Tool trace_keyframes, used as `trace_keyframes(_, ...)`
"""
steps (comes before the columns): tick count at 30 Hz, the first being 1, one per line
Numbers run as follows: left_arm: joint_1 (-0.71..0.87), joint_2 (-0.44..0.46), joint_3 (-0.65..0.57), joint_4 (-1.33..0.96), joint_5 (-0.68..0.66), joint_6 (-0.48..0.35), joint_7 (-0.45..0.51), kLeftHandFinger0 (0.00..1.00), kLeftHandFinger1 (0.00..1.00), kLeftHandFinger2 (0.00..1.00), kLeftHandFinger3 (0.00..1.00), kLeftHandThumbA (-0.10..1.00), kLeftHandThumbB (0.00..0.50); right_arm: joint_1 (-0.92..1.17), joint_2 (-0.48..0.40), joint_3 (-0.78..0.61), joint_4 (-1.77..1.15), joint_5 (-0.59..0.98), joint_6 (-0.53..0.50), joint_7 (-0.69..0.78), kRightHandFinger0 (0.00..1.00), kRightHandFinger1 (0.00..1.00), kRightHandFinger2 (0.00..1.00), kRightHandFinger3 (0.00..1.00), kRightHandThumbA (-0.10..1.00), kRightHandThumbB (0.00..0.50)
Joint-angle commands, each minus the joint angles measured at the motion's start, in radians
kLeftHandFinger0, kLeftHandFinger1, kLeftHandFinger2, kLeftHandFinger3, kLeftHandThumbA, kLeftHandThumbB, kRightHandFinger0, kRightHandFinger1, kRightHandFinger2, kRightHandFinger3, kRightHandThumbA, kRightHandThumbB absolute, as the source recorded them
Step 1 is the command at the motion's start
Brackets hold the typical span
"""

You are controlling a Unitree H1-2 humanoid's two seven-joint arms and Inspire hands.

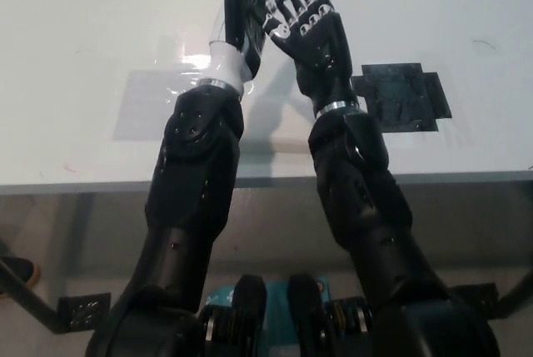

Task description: A stack of napkins is kept in the middle of the table close to the robot and the robot places both its hands sideways on the stack. Then it moves its hands away from each other while pressing down on the napkins to make them smooth

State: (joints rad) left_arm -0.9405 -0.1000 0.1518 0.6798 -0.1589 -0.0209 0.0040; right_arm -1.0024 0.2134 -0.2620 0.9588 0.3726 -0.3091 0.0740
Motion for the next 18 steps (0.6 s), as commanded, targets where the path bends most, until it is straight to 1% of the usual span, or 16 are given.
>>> trace_keyframes(1, -0.076, 0.01, 0.003, 0.08, 0.005, -0.095, 0.03, 1.0, 1.0, 1.0, 1.0, 1.0, 0.313, -0.098, 0.004, -0.023, 0.064, 0.03, -0.116, 0.016, 1.0, 1.0, 1.0, 1.0, 1.0, 0.234)
trace_keyframes(2, -0.084, 0.013, 0.005, 0.109, 0.008, -0.105, 0.036, 1.0, 1.0, 1.0, 1.0, 1.0, 0.316, -0.107, 0.002, -0.03, 0.087, 0.034, -0.121, 0.016, 1.0, 1.0, 1.0, 1.0, 1.0, 0.234)
trace_keyframes(3, -0.095, 0.018, 0.004, 0.163, 0.011, -0.132, 0.04, 1.0, 1.0, 1.0, 1.0, 1.0, 0.314, -0.117, -0.003, -0.034, 0.128, 0.03, -0.135, 0.017, 1.0, 1.0, 1.0, 1.0, 1.0, 0.236)
trace_keyframes(5, -0.107, 0.023, 0.003, 0.216, 0.014, -0.151, 0.045, 1.0, 1.0, 1.0, 1.0, 1.0, 0.318, -0.127, -0.007, -0.043, 0.166, 0.035, -0.151, 0.03, 1.0, 1.0, 1.0, 1.0, 1.0, 0.239)
trace_keyframes(6, -0.116, 0.025, 0.009, 0.254, 0.006, -0.156, 0.046, 1.0, 1.0, 1.0, 1.0, 1.0, 0.334, -0.134, -0.006, -0.062, 0.186, 0.059, -0.149, 0.047, 1.0, 1.0, 1.0, 1.0, 1.0, 0.238)
trace_keyframes(7, -0.119, 0.025, 0.011, 0.269, 0.002, -0.16, 0.047, 1.0, 1.0, 1.0, 1.0, 1.0, 0.339, -0.138, -0.005, -0.071, 0.196, 0.068, -0.149, 0.055, 1.0, 1.0, 1.0, 1.0, 1.0, 0.238)
trace_keyframes(8, -0.125, 0.028, 0.017, 0.308, -0.002, -0.168, 0.05, 1.0, 1.0, 1.0, 1.0, 1.0, 0.314, -0.146, -0.005, -0.086, 0.222, 0.082, -0.143, 0.066, 1.0, 1.0, 1.0, 1.0, 1.0, 0.238)
trace_keyframes(9, -0.134, 0.029, 0.023, 0.339, -0.007, -0.178, 0.056, 1.0, 1.0, 1.0, 1.0, 1.0, 0.306, -0.156, -0.007, -0.097, 0.246, 0.087, -0.144, 0.072, 1.0, 1.0, 1.0, 1.0, 1.0, 0.239)
trace_keyframes(10, -0.141, 0.03, 0.029, 0.38, -0.012, -0.194, 0.06, 1.0, 1.0, 1.0, 1.0, 1.0, 0.294, -0.164, -0.004, -0.119, 0.27, 0.105, -0.137, 0.08, 1.0, 1.0, 1.0, 1.0, 1.0, 0.225)
trace_keyframes(13, -0.151, 0.034, 0.028, 0.472, -0.006, -0.245, 0.056, 1.0, 1.0, 1.0, 1.0, 1.0, 0.29, -0.176, -0.004, -0.169, 0.324, 0.145, -0.118, 0.122, 1.0, 1.0, 1.0, 1.0, 1.0, 0.207)
trace_keyframes(14, -0.151, 0.037, 0.015, 0.492, 0.011, -0.252, 0.065, 1.0, 1.0, 1.0, 1.0, 1.0, 0.288, -0.177, -0.007, -0.176, 0.341, 0.145, -0.112, 0.118, 1.0, 1.0, 1.0, 1.0, 1.0, 0.21)
trace_keyframes(16, -0.146, 0.048, -0.021, 0.533, 0.056, -0.267, 0.097, 1.0, 1.0, 1.0, 1.0, 1.0, 0.269, -0.177, -0.013, -0.183, 0.373, 0.134, -0.101, 0.098, 1.0, 1.0, 1.0, 1.0, 1.0, 0.215)
trace_keyframes(17, -0.144, 0.054, -0.04, 0.551, 0.072, -0.265, 0.113, 1.0, 1.0, 1.0, 1.0, 1.0, 0.283, -0.178, -0.014, -0.191, 0.385, 0.138, -0.091, 0.094, 1.0, 1.0, 1.0, 1.0, 1.0, 0.213)
trace_keyframes(18, -0.133, 0.057, -0.049, 0.565, 0.075, -0.259, 0.113, 1.0, 1.0, 1.0, 1.0, 1.0, 0.314, -0.174, -0.015, -0.205, 0.396, 0.15, -0.076, 0.096, 1.0, 1.0, 1.0, 1.0, 1.0, 0.202)
